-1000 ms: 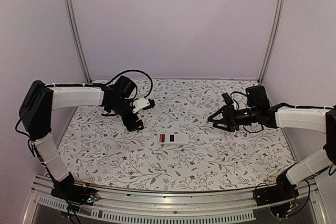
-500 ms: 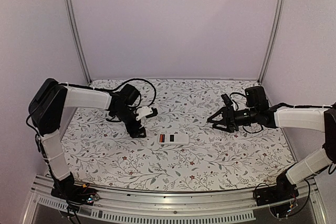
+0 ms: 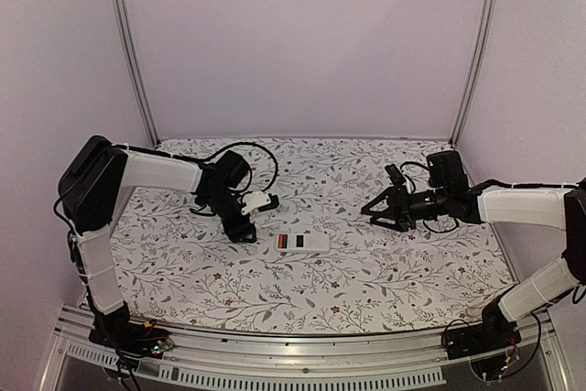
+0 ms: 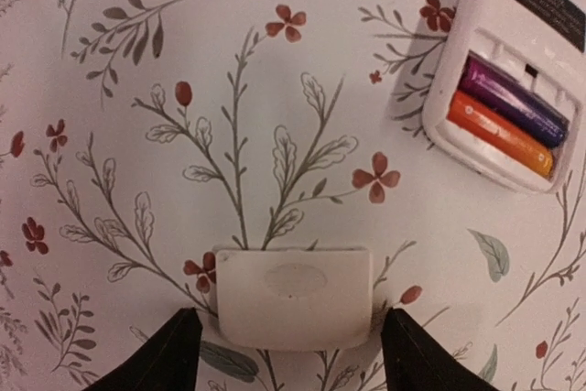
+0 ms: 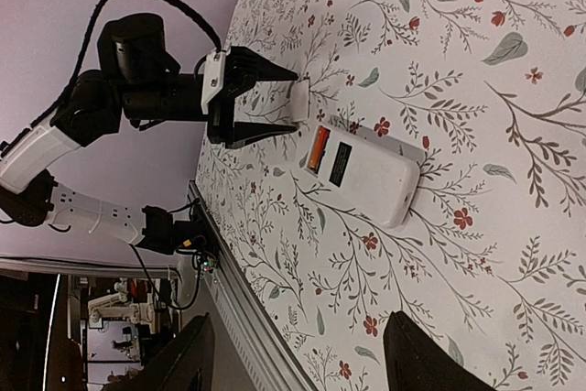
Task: Load the batteries into the remote control
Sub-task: Pick up the battery cover from the center of the board, then load the battery cover onto the remote control without the battery cover, then adjust the battery cover on the remote control without the battery cover.
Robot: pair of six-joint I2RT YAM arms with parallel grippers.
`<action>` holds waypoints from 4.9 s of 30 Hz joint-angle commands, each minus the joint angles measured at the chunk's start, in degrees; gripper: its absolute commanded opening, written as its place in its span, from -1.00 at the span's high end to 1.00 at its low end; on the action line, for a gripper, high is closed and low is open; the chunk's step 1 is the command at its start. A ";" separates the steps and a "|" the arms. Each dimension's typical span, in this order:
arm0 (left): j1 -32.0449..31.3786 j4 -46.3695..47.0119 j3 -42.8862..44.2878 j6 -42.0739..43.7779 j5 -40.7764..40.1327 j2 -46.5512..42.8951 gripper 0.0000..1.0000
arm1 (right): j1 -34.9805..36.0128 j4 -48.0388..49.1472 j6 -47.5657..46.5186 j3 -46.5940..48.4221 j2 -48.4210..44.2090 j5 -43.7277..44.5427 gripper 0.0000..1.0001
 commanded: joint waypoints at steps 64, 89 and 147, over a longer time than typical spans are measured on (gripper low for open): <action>-7.90 -10.53 15.72 15.51 7.50 9.25 0.08 | 1.41 -0.90 -2.55 2.51 7.64 -4.87 -0.22; -9.13 -13.17 17.18 13.84 9.00 10.08 -0.12 | 1.48 -1.08 -2.65 2.45 7.80 -4.88 -0.22; -4.68 39.67 -29.19 -69.00 1.37 -20.86 -0.09 | 9.06 -14.60 -13.28 30.77 40.43 4.37 0.00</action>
